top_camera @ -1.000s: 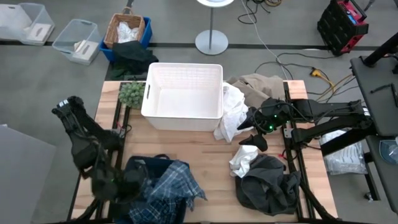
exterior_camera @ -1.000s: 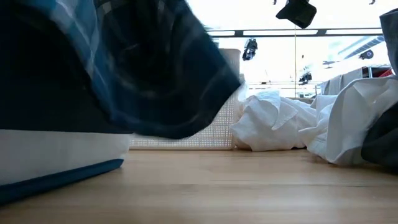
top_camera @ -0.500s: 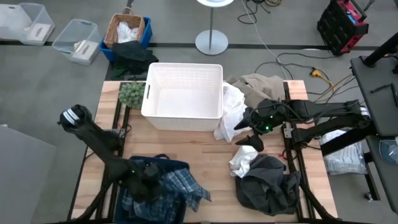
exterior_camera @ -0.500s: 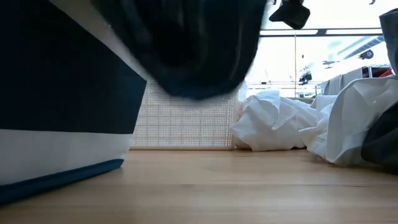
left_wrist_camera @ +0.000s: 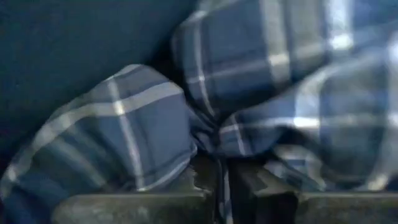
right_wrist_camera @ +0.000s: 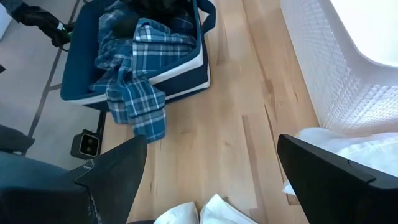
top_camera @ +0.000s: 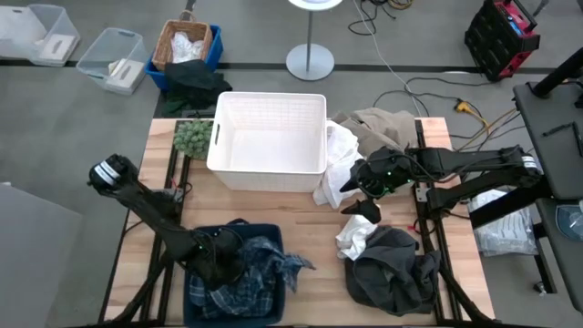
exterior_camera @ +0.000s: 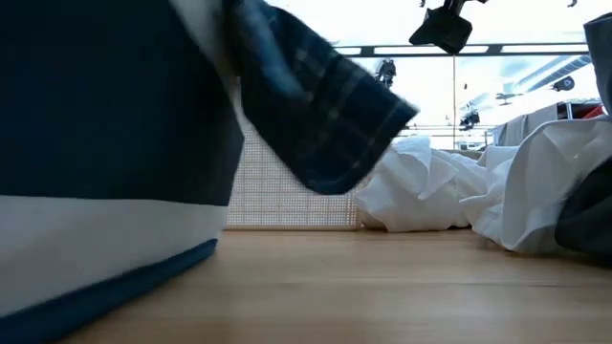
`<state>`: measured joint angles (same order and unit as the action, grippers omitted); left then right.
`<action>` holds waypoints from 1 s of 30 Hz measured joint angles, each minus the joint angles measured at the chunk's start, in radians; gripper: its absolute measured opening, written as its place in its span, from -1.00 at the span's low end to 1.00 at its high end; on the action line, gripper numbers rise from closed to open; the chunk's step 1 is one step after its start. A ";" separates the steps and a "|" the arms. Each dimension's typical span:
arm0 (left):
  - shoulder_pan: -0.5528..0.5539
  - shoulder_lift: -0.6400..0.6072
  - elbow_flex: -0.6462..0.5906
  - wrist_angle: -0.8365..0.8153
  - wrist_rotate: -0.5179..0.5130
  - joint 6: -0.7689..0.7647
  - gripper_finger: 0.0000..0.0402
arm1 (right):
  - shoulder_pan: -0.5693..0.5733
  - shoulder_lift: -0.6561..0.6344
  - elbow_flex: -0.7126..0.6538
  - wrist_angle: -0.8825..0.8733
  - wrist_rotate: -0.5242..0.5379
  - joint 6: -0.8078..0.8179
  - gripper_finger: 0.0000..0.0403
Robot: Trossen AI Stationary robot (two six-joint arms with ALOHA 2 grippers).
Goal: Sort clothes
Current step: Put the blue shirt into the blue laundry organizer
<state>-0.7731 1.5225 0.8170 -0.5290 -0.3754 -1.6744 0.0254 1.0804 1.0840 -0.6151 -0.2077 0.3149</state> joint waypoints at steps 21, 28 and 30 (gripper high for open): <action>0.020 0.013 0.705 -0.549 -0.201 0.639 -0.83 | 0.000 -0.007 0.000 0.000 -0.080 -0.011 0.76; 0.094 0.196 0.790 -0.361 -0.234 0.742 -0.82 | 0.000 -0.017 0.000 0.000 -0.186 -0.026 0.76; 0.104 0.263 0.817 -0.370 -0.236 0.746 -0.82 | 0.000 -0.022 0.000 0.000 -0.204 -0.027 0.76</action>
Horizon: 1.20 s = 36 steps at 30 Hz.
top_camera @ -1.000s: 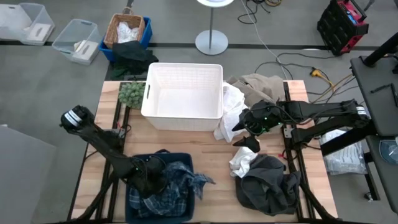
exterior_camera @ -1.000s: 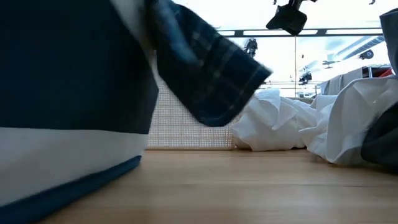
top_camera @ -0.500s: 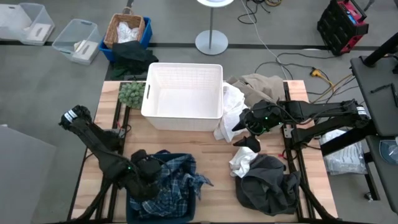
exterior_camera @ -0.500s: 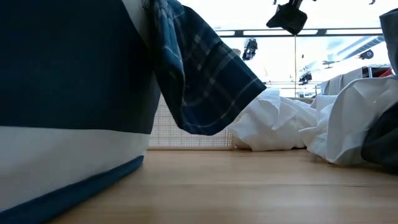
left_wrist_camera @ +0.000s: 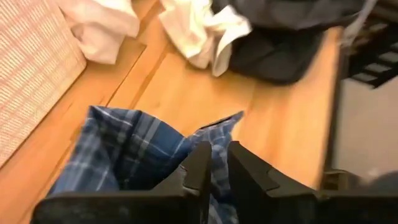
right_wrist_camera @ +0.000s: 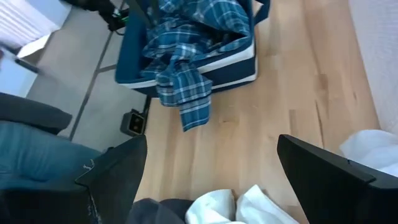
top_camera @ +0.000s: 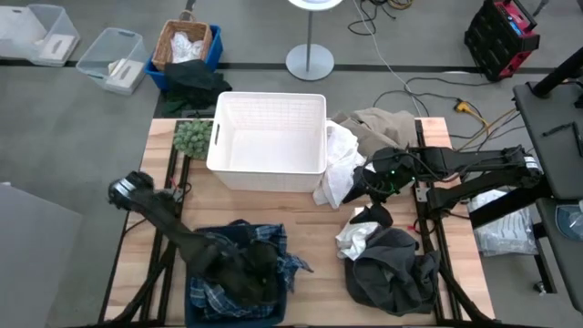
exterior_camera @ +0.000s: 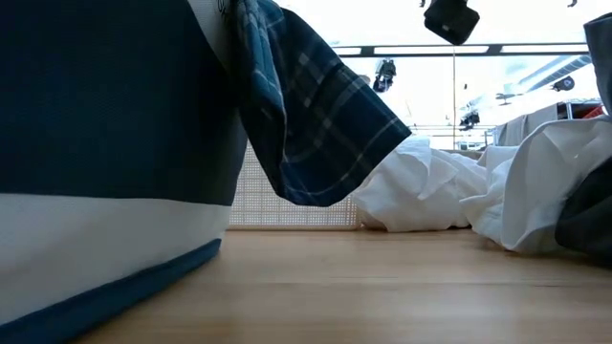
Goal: Sort clothes
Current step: Put the blue shirt into the blue laundry organizer
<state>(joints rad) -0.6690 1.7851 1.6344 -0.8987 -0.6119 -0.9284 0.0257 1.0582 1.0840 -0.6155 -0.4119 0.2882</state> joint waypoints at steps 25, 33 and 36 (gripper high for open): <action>0.016 0.114 0.165 -0.215 0.109 -0.209 -0.71 | 0.000 -0.036 0.000 0.000 -0.041 -0.041 0.76; 0.030 0.125 0.088 -0.227 0.082 -0.154 -0.20 | 0.000 -0.036 0.000 0.000 -0.041 -0.058 0.76; 0.045 0.124 0.000 -0.137 0.068 -0.140 -0.11 | 0.000 -0.035 0.000 0.000 -0.041 -0.065 0.76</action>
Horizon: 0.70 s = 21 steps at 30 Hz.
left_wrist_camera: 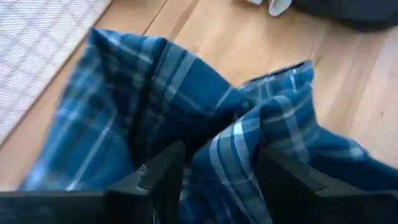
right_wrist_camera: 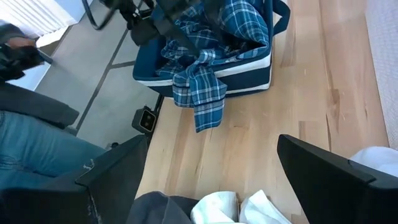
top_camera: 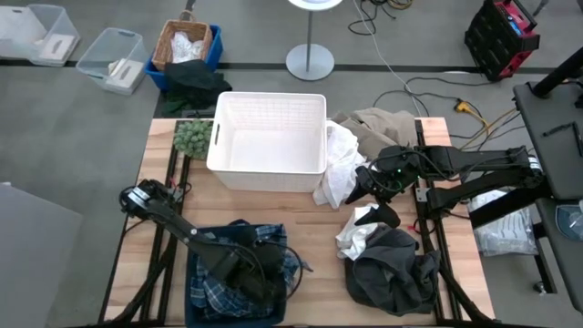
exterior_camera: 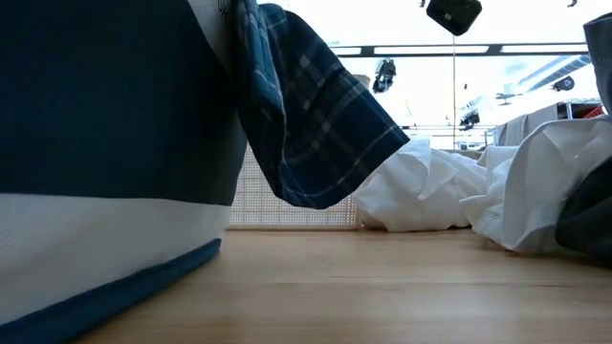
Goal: Sort clothes
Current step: Put the blue shirt into the blue laundry organizer
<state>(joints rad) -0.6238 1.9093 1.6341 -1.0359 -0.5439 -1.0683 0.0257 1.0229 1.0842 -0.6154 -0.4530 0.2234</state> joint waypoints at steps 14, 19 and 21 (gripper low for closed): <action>0.014 -0.011 -0.131 0.174 0.022 0.031 -0.94 | 0.000 0.001 0.000 0.000 0.000 0.000 0.76; -0.006 -0.025 -0.013 -0.012 0.087 0.029 -0.99 | 0.000 0.001 0.000 0.000 0.002 -0.006 0.76; -0.032 -0.028 0.068 -0.131 0.090 0.010 -1.00 | 0.000 0.001 0.000 0.000 0.006 -0.006 0.76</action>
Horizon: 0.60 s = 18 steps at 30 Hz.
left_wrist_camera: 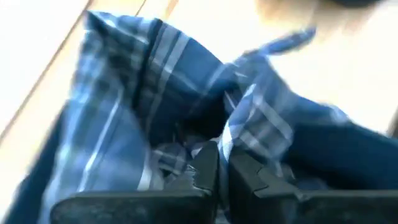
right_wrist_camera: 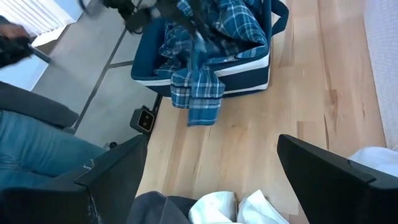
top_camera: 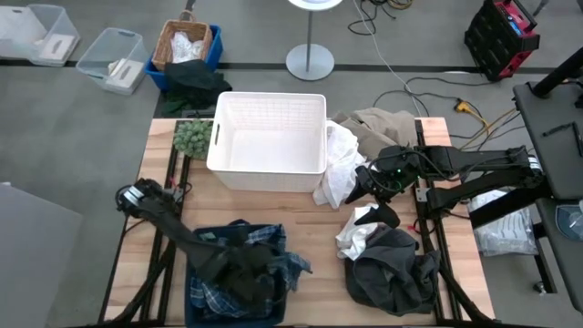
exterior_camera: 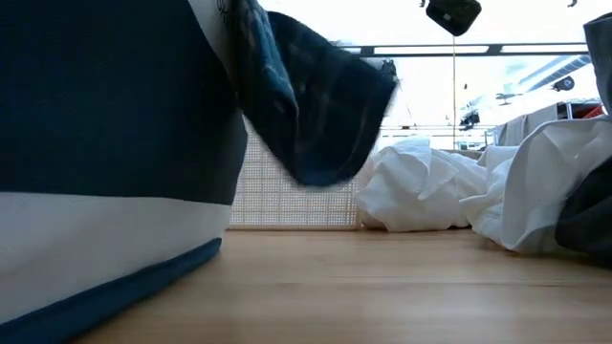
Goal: Sort clothes
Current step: Put the blue shirt into the blue laundry organizer
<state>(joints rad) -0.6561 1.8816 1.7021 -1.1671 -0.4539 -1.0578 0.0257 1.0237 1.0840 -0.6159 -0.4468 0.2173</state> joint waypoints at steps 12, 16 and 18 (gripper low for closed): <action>-0.197 -0.003 0.048 -0.336 0.100 -0.448 -1.00 | 0.000 0.000 0.000 0.000 0.003 0.008 0.76; -0.204 -0.001 -0.129 -0.143 0.093 -0.536 -1.00 | 0.000 0.001 0.000 0.000 0.024 0.008 0.76; -0.194 -0.001 -0.191 -0.072 0.083 -0.547 -1.00 | 0.000 0.001 0.000 0.000 0.030 0.008 0.76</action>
<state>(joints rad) -0.8499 1.8809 1.5115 -1.2387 -0.3711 -1.6052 0.0257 1.0248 1.0840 -0.6155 -0.4172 0.2249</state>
